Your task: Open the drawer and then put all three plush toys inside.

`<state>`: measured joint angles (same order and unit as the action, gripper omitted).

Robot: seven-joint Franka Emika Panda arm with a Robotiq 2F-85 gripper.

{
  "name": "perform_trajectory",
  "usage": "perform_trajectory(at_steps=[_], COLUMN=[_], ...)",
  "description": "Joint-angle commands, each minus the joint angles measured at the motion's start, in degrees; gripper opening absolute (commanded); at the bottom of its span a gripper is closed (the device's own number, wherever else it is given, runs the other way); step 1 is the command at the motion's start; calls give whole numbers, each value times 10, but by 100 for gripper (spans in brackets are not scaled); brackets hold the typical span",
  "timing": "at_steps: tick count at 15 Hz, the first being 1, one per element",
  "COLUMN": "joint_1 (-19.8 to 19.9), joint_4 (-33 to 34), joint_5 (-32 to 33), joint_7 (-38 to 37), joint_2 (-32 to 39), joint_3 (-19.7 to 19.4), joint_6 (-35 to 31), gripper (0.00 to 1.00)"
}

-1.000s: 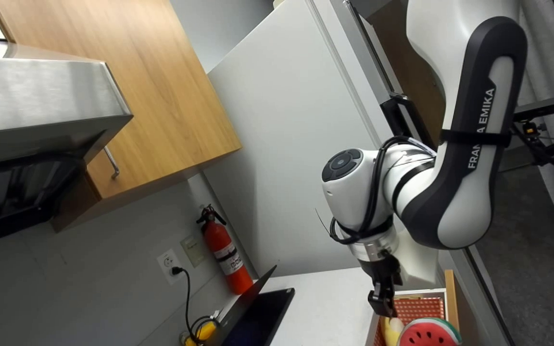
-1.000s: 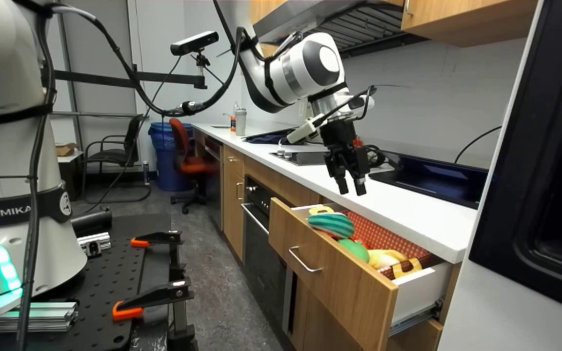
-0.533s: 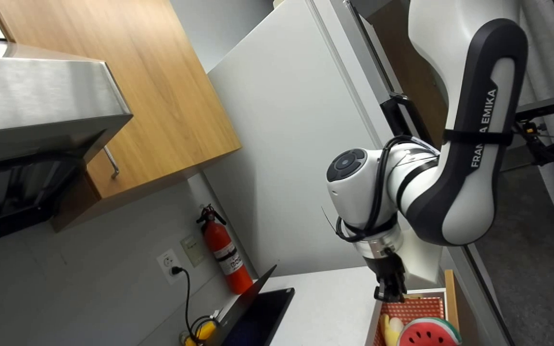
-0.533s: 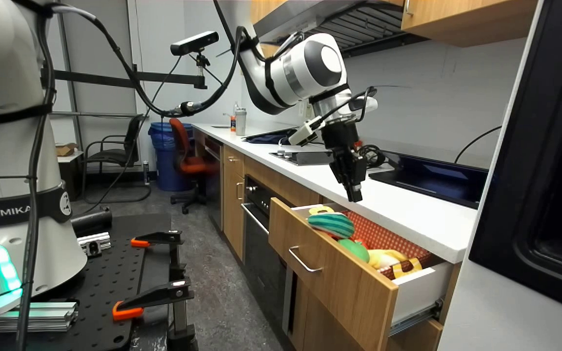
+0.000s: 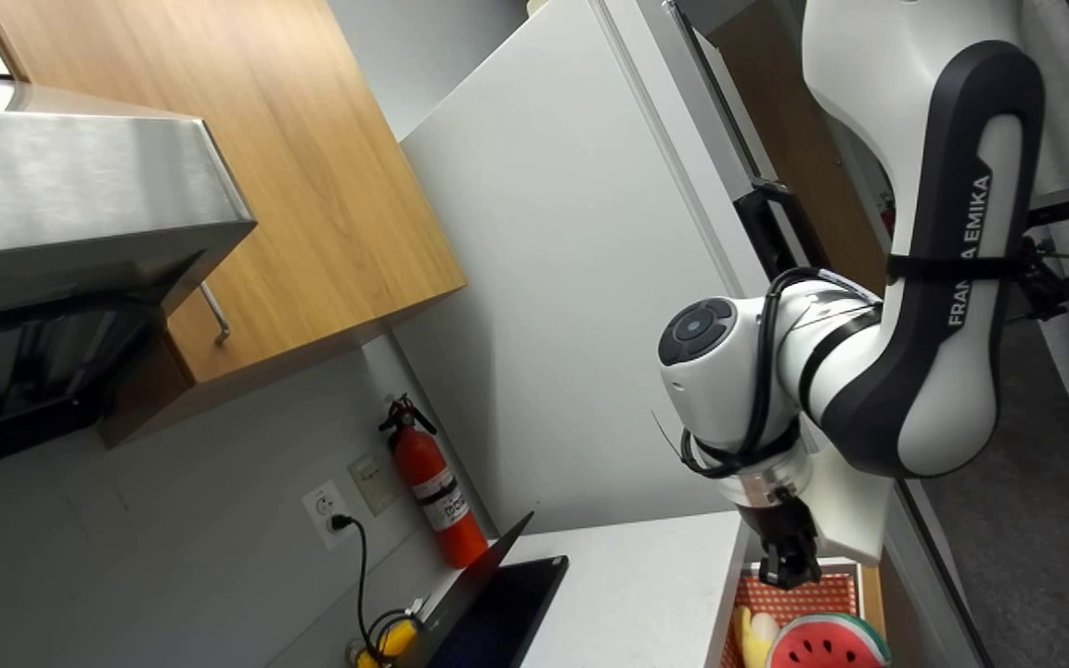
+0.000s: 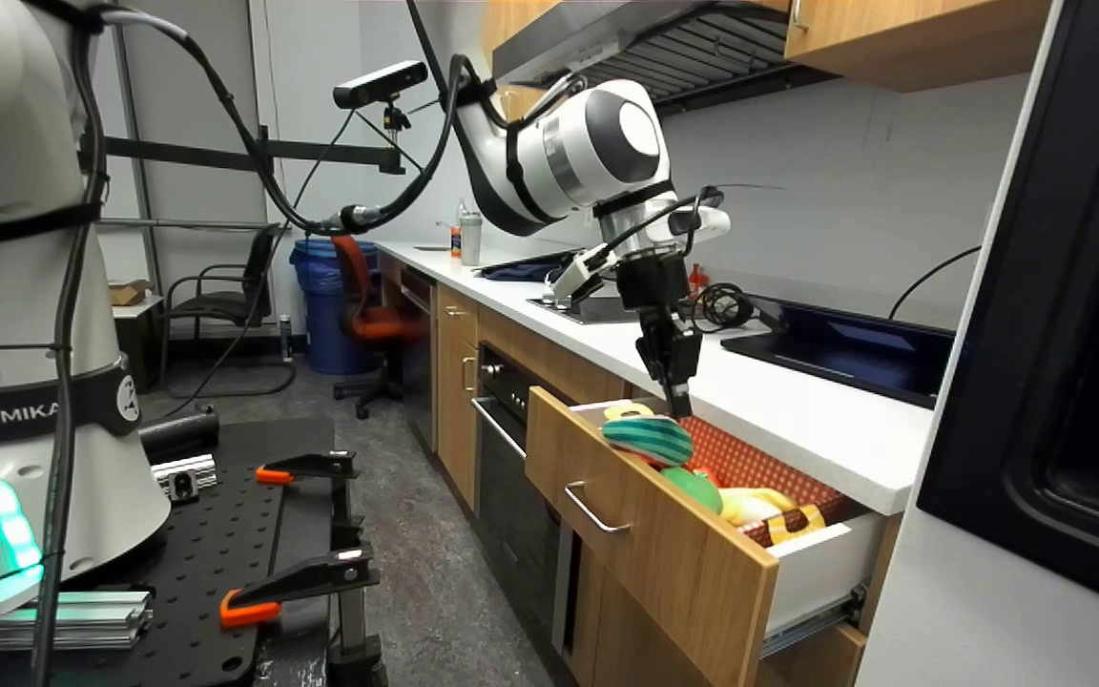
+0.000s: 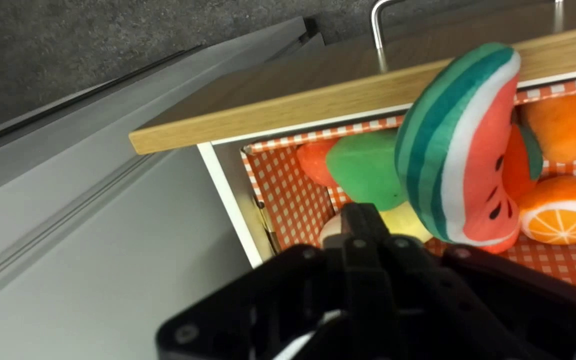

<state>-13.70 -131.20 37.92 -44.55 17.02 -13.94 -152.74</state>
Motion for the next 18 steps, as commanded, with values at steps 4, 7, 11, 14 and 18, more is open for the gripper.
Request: perform_trajectory(at_steps=[4, 7, 11, 14, 18], joint_1=[9, 11, 19, 21, 16], joint_4=[-25, -27, -31, -30, -19], joint_5=[11, 0, -35, -70, -102], joint_7=[-15, -3, 29, 55, 86], joint_2=[-24, -22, -19, -18, -12], joint_3=[18, 33, 63, 79, 88], joint_6=[20, 21, 22, 17, 10], gripper=[0, 0, 0, 0, 0])
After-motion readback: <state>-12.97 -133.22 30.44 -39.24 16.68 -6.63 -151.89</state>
